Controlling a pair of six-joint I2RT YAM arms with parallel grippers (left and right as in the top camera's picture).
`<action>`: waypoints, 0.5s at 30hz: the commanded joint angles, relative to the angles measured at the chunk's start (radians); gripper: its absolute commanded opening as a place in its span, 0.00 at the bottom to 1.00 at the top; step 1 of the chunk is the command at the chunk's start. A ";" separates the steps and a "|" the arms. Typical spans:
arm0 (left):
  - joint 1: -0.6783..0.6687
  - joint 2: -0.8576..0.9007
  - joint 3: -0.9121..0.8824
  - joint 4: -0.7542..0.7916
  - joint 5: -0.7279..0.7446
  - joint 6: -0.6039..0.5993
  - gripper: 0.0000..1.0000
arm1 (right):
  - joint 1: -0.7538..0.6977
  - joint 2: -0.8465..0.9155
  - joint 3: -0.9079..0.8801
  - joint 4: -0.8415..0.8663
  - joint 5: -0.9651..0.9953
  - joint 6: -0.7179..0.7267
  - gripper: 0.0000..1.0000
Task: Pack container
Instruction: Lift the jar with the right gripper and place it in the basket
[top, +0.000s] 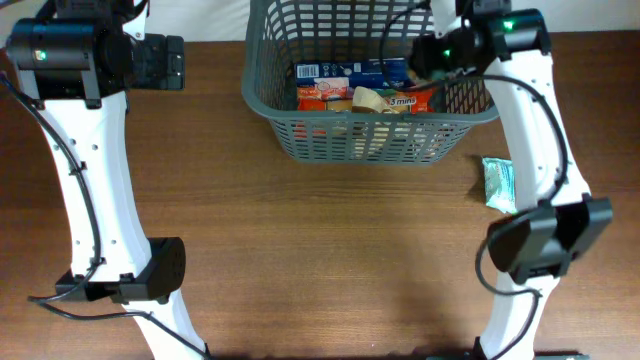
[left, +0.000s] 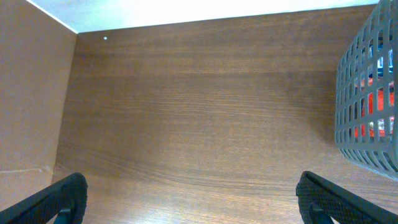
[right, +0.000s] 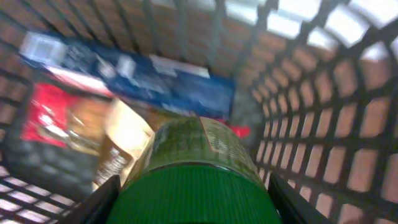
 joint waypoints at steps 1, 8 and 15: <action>0.002 -0.002 0.000 0.000 0.008 -0.017 0.99 | -0.024 0.031 0.008 -0.049 -0.008 0.001 0.04; 0.002 -0.003 0.000 0.000 0.008 -0.017 0.99 | -0.024 0.036 0.005 -0.107 -0.082 0.027 0.44; 0.002 -0.002 0.000 0.000 0.008 -0.017 0.99 | -0.026 -0.008 0.031 -0.124 -0.082 0.050 0.89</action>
